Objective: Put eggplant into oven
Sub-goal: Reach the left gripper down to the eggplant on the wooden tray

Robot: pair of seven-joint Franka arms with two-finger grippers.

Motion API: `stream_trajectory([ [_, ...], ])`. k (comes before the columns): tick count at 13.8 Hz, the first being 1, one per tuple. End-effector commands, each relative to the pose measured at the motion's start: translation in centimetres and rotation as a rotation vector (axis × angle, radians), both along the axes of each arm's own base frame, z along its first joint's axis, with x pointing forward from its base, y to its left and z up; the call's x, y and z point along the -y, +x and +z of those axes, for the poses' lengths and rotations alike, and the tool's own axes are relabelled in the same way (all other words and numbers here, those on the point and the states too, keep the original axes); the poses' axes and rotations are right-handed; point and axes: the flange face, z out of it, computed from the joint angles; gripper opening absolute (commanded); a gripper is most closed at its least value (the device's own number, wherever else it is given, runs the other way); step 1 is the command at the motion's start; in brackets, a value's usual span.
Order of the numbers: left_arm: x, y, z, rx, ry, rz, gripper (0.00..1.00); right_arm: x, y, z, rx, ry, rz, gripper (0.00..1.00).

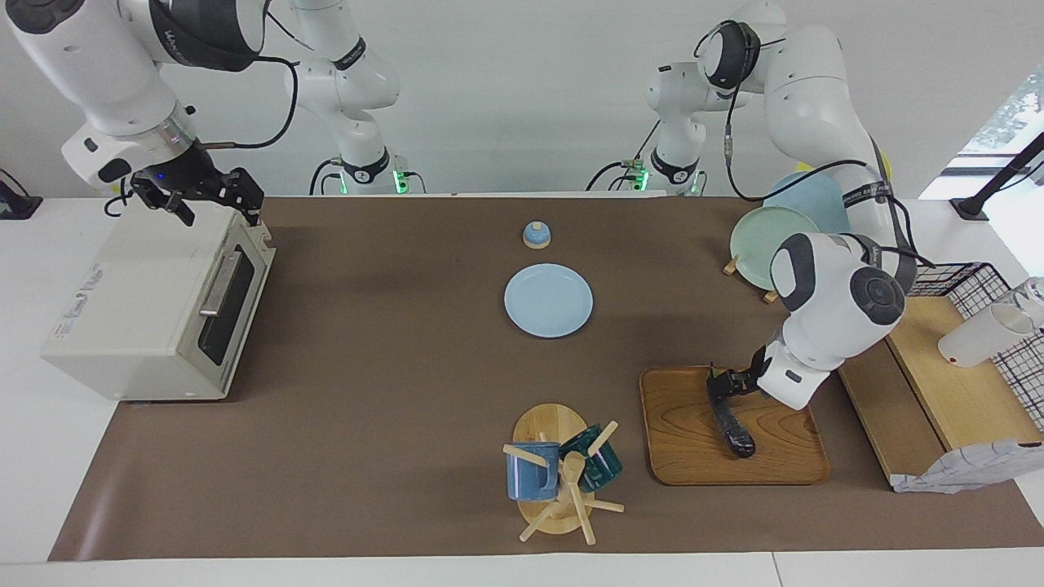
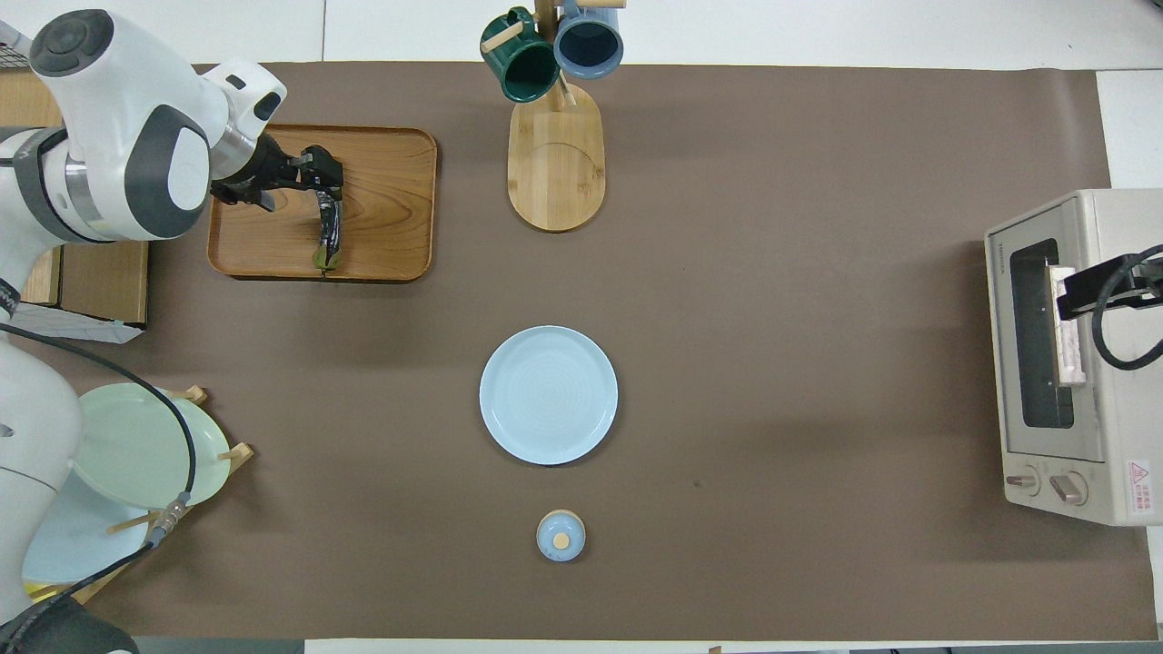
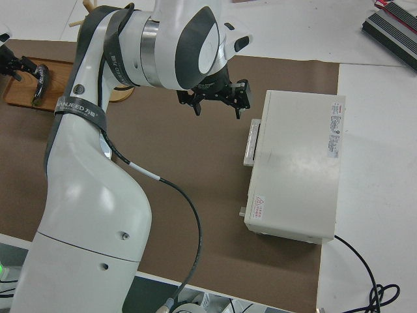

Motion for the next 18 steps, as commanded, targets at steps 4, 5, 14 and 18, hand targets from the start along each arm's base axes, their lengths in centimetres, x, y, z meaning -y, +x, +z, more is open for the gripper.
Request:
stream_trajectory([
  [4,1.7,-2.0,-3.6,0.031,-0.006,-0.012,1.0,0.0,-0.5,0.3,-0.001,0.026,-0.021,1.0],
  [5,1.7,-2.1,-3.7,0.034,-0.006,-0.011,1.0,0.0,-0.5,0.3,-0.001,0.026,-0.021,1.0],
  [14,1.5,-2.1,-3.2,0.03,0.007,-0.043,0.0,0.0,-0.5,0.2,-0.004,0.026,-0.021,1.0],
  [18,1.8,-1.8,-0.8,0.032,-0.004,-0.041,0.0,0.0,-0.6,0.2,-0.005,0.027,-0.019,1.0],
])
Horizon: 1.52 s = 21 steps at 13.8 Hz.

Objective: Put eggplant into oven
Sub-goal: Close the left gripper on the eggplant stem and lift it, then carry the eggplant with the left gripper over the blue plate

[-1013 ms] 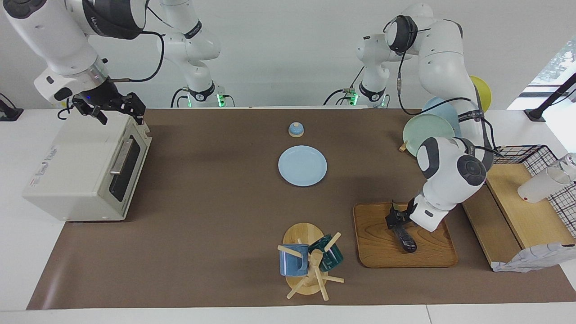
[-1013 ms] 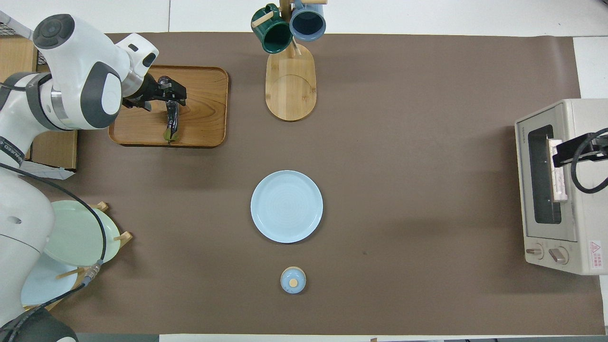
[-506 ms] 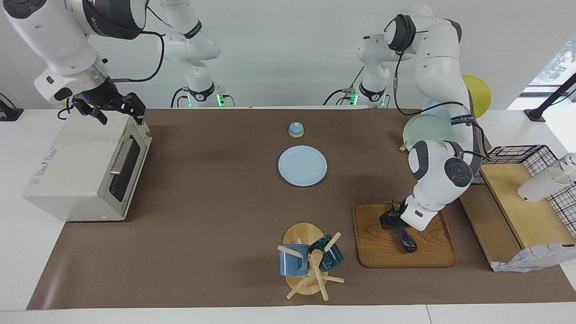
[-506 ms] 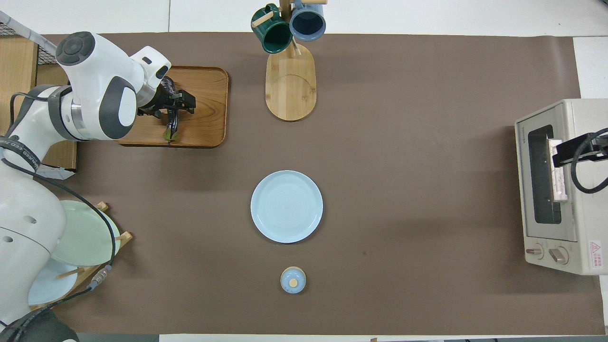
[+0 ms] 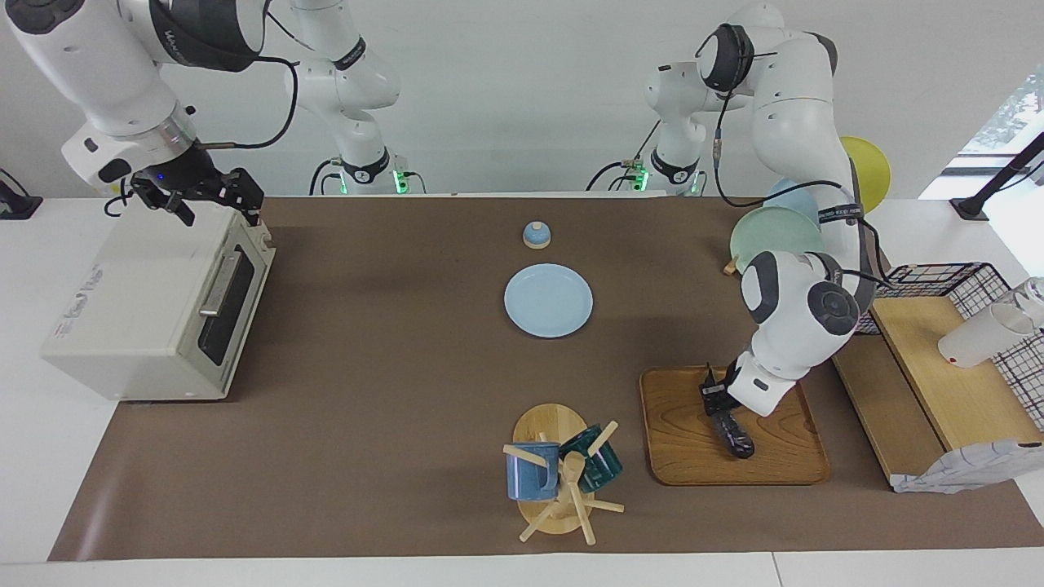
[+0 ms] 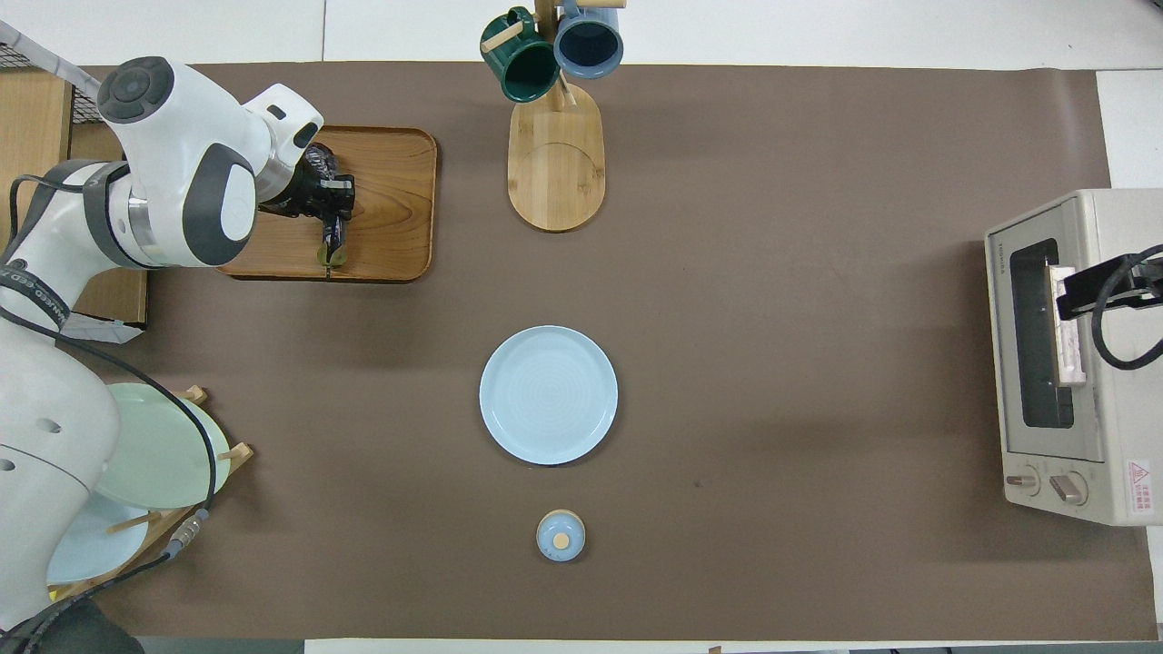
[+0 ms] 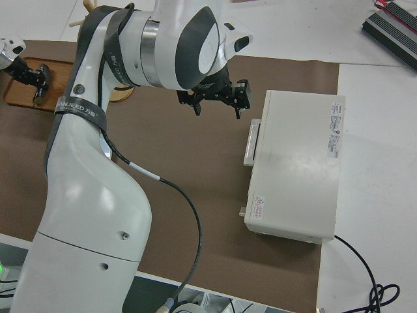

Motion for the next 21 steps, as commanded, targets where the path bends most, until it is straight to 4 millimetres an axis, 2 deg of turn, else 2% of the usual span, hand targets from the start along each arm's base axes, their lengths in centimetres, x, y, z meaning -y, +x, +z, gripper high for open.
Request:
stream_trajectory([
  [1,0.1,-0.8,4.5,-0.007,-0.005,-0.015,0.0,0.0,-0.6,0.3,-0.004,0.027,-0.018,1.0],
  [3,0.7,-2.3,9.0,-0.025,-0.02,0.022,0.0,0.1,-0.9,-0.5,-0.004,0.029,-0.01,0.99],
  [4,2.0,-3.7,11.2,-0.053,-0.02,0.083,0.0,0.2,-1.0,-0.8,-0.002,0.032,0.007,0.72],
  [5,3.3,-4.9,13.0,-0.07,-0.015,0.123,0.0,0.6,-1.1,-1.0,-0.004,0.038,0.037,0.3],
  [6,5.3,-6.5,15.1,-0.086,-0.01,0.125,0.0,0.9,-1.4,-1.1,-0.008,0.039,0.047,0.0],
  [8,9.2,-9.4,16.8,-0.125,0.007,0.106,0.0,1.2,-1.7,-1.9,0.012,0.038,0.053,0.0],
  [11,16.6,-14.8,15.7,-0.137,0.031,0.078,0.0,0.8,-1.1,-4.1,0.056,0.017,0.048,0.0],
  [13,20.2,-18.6,13.3,-0.095,0.023,0.079,0.0,1.1,-1.1,-6.7,0.055,-0.045,-0.055,0.0],
  [16,23.6,-25.0,8.5,-0.045,0.01,0.044,0.0,1.5,-0.8,-9.3,0.073,-0.075,-0.045,0.0],
  [18,25.9,-27.2,5.8,-0.059,0.022,0.006,0.0,1.7,-1.0,-10.4,0.054,-0.078,-0.032,0.0],
  [19,26.8,-27.7,4.2,-0.07,0.029,-0.002,0.0,1.9,-1.0,-10.7,0.054,-0.087,-0.025,0.0],
  [21,27.1,-27.5,2.4,-0.059,0.019,0.018,0.0,2.2,-1.0,-11.7,0.06,-0.103,0.017,0.0],
])
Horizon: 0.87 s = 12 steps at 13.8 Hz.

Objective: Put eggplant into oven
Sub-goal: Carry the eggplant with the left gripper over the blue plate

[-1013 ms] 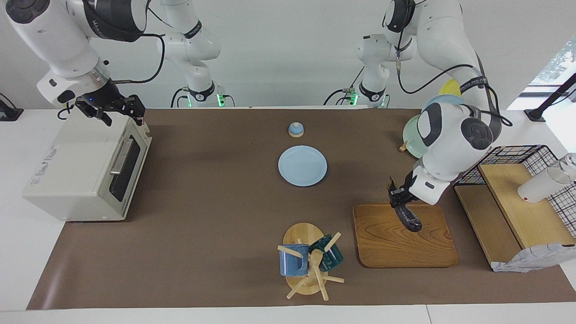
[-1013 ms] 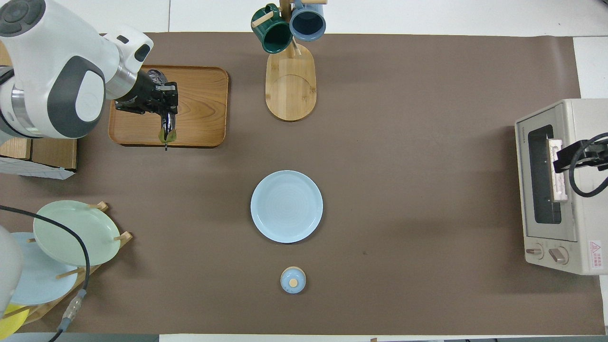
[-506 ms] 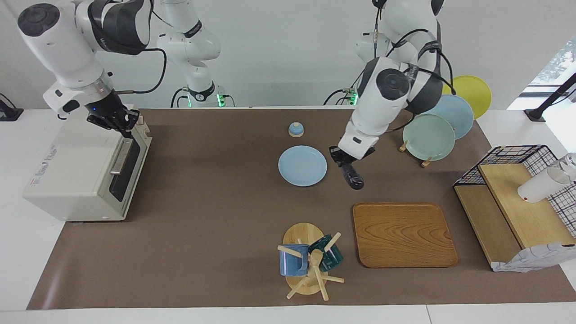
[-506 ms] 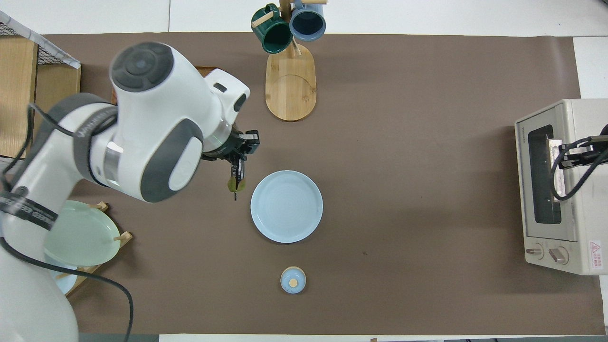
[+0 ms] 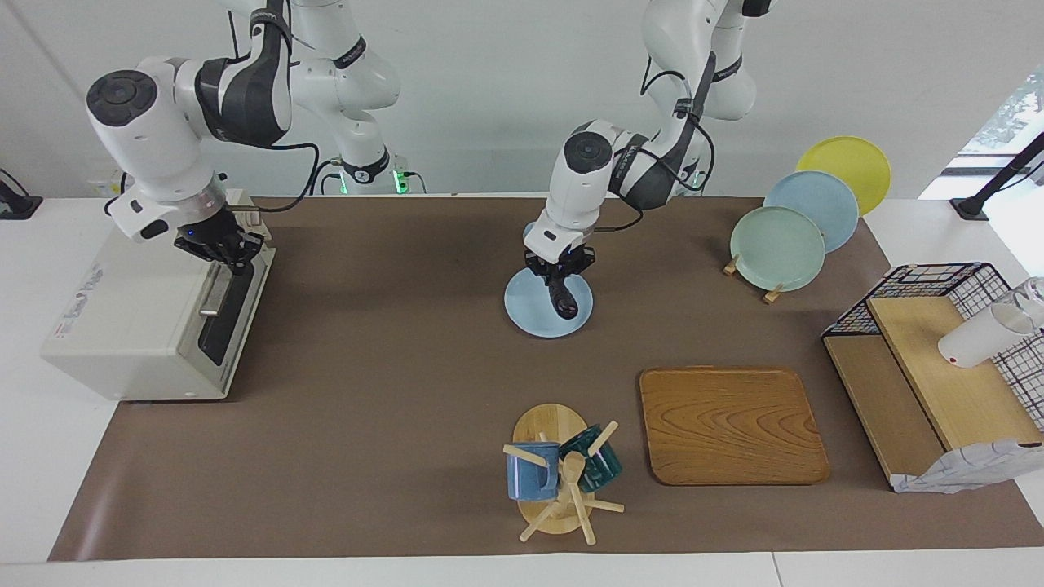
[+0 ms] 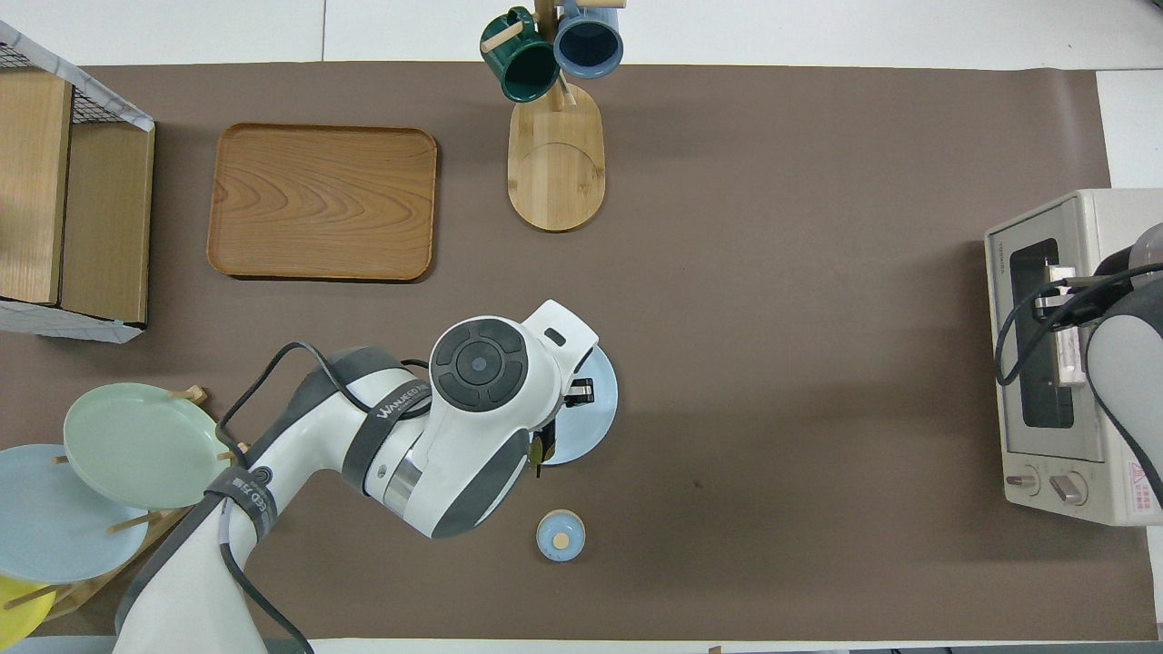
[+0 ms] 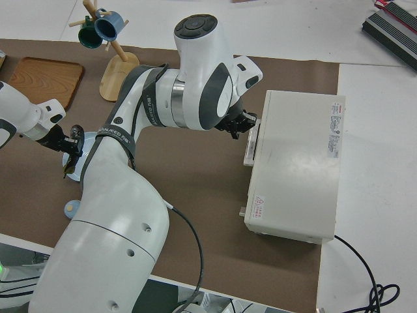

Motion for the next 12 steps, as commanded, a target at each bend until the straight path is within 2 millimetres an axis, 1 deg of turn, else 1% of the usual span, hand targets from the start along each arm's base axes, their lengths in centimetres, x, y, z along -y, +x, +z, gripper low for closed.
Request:
stream_trajectory([
  [1,-0.4,0.2,-2.2,0.009,-0.014,0.026,0.0,1.0,-0.7,-1.1,0.013,-0.038,0.082,0.0],
  [2,0.0,-0.1,-2.6,0.008,-0.014,0.022,0.0,1.8,-0.8,-1.4,0.012,-0.047,0.111,0.0],
  [3,0.6,-0.5,-2.9,0.012,-0.018,0.015,0.0,2.0,-0.9,-1.6,0.013,-0.046,0.118,0.0],
  [5,0.3,-0.3,-3.1,0.01,-0.016,0.002,0.0,2.6,-1.3,-2.2,0.0,-0.043,0.112,0.0],
  [6,0.3,-0.3,-3.2,0.01,-0.016,-0.013,0.87,2.5,-1.3,-2.4,-0.004,-0.042,0.114,0.0],
  [7,0.2,0.1,-2.6,0.016,-0.02,-0.03,1.0,2.5,-1.4,-2.4,-0.005,-0.043,0.114,0.0],
  [8,-0.3,0.6,-1.9,0.019,-0.023,-0.026,1.0,2.5,-1.4,-2.5,-0.006,-0.043,0.113,0.0],
  [10,-2.4,3.5,1.7,0.014,-0.022,0.018,1.0,2.5,-1.7,-3.0,-0.015,-0.039,0.11,0.0],
  [11,-4.2,5.8,3.9,0.002,-0.016,0.019,1.0,2.4,-1.9,-3.2,-0.021,-0.037,0.108,0.0],
  [12,-6.5,8.1,6.4,-0.005,-0.018,0.006,1.0,2.3,-1.9,-3.3,-0.022,-0.034,0.106,0.0],
])
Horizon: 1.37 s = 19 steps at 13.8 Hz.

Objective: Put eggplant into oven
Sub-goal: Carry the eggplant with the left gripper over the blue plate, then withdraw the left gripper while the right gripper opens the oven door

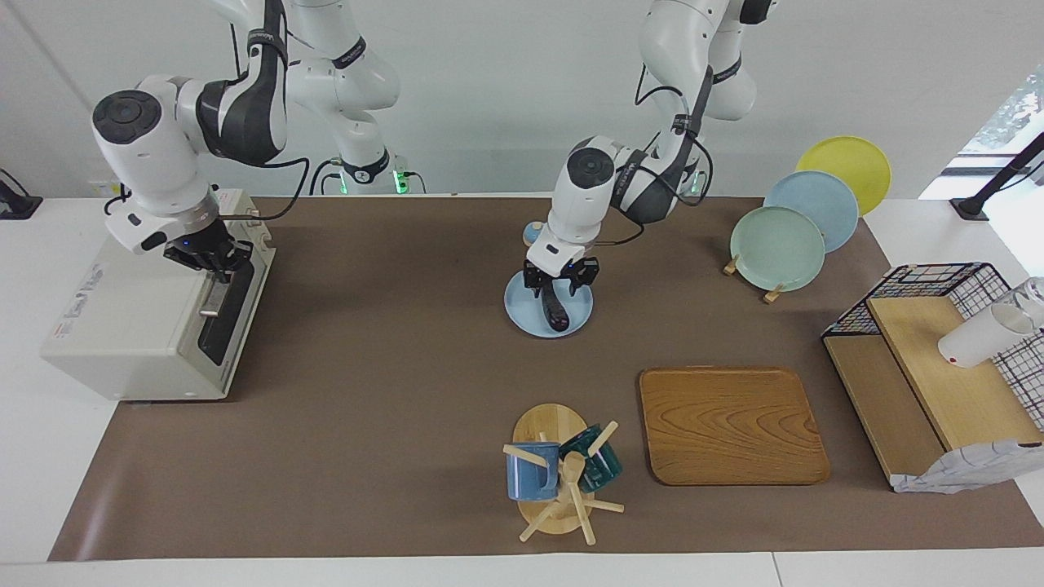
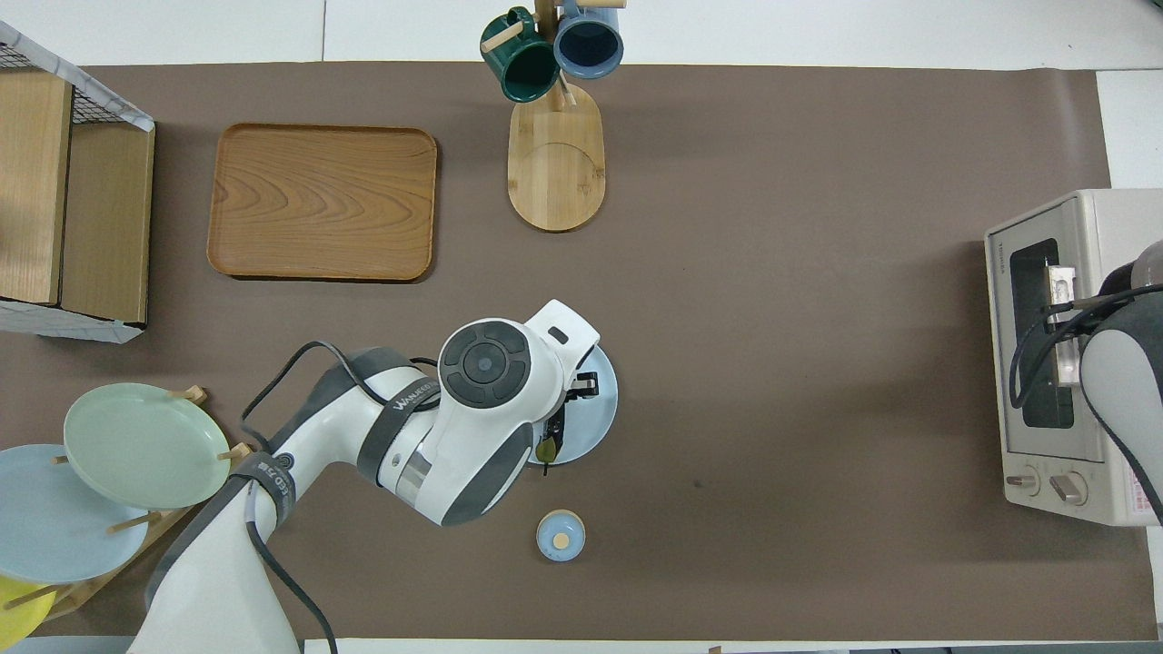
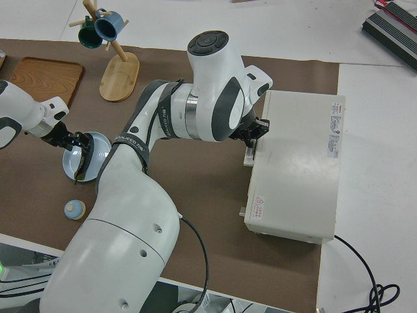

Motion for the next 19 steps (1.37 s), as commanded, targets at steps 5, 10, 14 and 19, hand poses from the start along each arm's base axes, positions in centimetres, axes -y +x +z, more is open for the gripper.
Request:
stream_trajectory([
  [5,-19.5,11.8,12.3,-0.011,-0.025,-0.04,1.0,-1.4,-1.0,-2.7,0.028,0.052,0.015,0.0],
  [10,-29.3,12.3,15.7,0.033,-0.015,-0.043,1.0,-3.9,-0.2,-5.3,0.055,0.098,0.01,0.0],
  [14,-30.0,10.4,20.0,0.018,0.051,-0.063,1.0,-6.9,0.5,-8.2,0.078,0.111,0.011,0.0],
  [19,-30.3,7.6,21.9,-0.084,0.086,-0.075,1.0,-8.6,0.3,-10.8,0.113,0.117,-0.002,0.0],
])
